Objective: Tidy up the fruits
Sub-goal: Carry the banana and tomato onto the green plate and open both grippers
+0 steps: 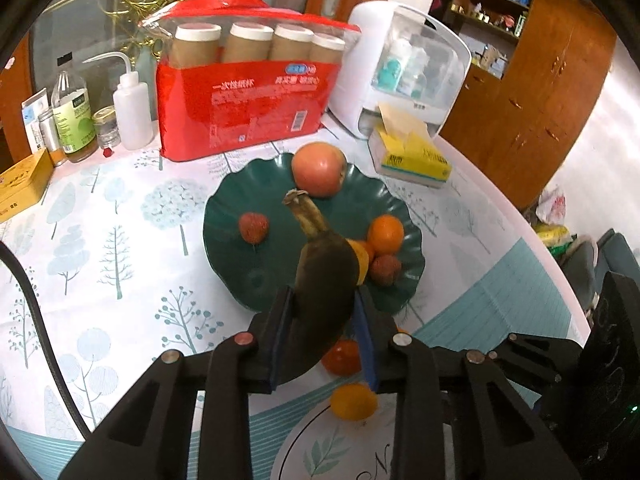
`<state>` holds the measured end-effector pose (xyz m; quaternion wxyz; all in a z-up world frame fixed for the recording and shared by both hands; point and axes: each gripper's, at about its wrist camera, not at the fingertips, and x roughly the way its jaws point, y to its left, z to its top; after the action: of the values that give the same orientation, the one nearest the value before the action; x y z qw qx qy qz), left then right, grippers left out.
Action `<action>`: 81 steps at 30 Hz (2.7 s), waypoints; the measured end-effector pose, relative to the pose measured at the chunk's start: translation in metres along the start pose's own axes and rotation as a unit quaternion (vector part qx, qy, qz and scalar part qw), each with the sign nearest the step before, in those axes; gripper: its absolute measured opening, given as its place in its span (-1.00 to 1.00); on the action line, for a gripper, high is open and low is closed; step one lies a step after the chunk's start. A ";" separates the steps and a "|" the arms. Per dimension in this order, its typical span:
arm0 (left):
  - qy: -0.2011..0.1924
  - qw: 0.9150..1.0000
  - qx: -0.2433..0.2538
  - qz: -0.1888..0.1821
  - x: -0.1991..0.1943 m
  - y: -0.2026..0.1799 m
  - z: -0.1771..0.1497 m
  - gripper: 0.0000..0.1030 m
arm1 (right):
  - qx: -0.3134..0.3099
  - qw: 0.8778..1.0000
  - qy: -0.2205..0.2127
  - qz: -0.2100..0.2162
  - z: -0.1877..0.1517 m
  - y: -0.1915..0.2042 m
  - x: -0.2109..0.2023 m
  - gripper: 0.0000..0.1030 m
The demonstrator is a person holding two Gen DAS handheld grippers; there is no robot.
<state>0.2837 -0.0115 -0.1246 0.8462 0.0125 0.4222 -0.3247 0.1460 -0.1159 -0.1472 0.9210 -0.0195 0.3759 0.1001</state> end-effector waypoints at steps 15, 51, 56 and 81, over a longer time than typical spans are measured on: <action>-0.065 0.998 -0.021 -0.001 -0.021 -0.007 0.037 -0.70 | 0.013 0.999 -0.040 -0.019 0.024 -0.026 -0.028 -0.48; 0.130 0.989 -0.011 0.069 0.082 0.001 0.011 -0.29 | 0.035 0.998 -0.032 -0.043 0.058 -0.079 -0.005 -0.48; 0.125 0.990 -0.021 0.069 0.079 0.002 0.013 -0.38 | 0.039 0.998 -0.032 -0.046 0.059 -0.082 -0.005 -0.48; 0.026 0.998 -0.022 0.053 0.068 0.012 0.092 -0.42 | 0.038 0.998 -0.035 -0.042 0.082 -0.095 0.020 -0.48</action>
<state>0.3849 -0.0661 -0.1176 0.8511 0.0244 0.4495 -0.2700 0.2356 -0.1959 -0.1059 0.9371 0.0029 0.3458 0.0476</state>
